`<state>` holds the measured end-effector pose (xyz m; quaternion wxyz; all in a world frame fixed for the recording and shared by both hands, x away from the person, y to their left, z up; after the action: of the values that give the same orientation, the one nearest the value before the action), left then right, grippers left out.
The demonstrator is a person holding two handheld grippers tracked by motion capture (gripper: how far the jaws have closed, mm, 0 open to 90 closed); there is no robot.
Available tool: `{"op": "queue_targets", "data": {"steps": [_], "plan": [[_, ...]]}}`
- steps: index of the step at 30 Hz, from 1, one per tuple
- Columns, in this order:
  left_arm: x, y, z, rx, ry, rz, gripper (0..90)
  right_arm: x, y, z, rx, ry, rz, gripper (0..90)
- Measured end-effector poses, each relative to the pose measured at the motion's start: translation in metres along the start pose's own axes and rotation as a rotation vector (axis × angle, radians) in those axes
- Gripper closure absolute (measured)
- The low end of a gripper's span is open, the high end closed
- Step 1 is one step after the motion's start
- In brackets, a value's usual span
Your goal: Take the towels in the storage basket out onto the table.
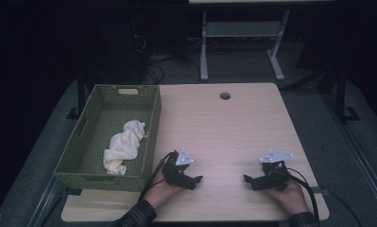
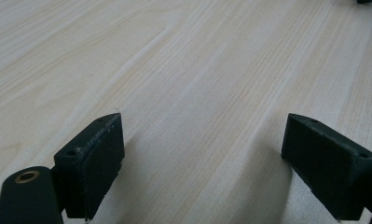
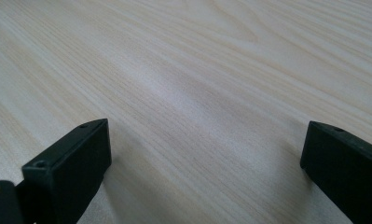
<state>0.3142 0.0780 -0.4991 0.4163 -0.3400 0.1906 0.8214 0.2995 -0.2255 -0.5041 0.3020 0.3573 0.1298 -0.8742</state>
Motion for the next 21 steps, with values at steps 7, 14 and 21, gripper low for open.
{"op": "queue_targets", "data": {"steps": [7,14,21], "plan": [[0.0007,-0.0035,0.0012,0.018,0.002,-0.018,13.1,0.0000,0.0002,0.0001,0.000,0.000,0.002,1.3],[0.0007,-0.0036,0.0060,0.016,0.008,-0.009,13.1,0.0000,0.0001,0.0001,0.000,-0.001,0.002,1.3],[-0.0023,-0.0048,0.0093,0.016,0.019,0.002,13.1,0.0000,0.0001,0.0000,0.000,0.000,0.002,1.3]]}}
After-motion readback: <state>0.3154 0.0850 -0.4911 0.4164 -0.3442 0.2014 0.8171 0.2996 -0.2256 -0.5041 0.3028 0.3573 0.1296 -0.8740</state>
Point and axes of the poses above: each handheld gripper's, and its own axes: z roughly backward along the jaws, x roughly out of its underside, y roughly to its right, the point moved 3 cm from there along -z, roughly forward along the jaws, and after that the axes turned 2 degrees about z, right-handed, at the moved point
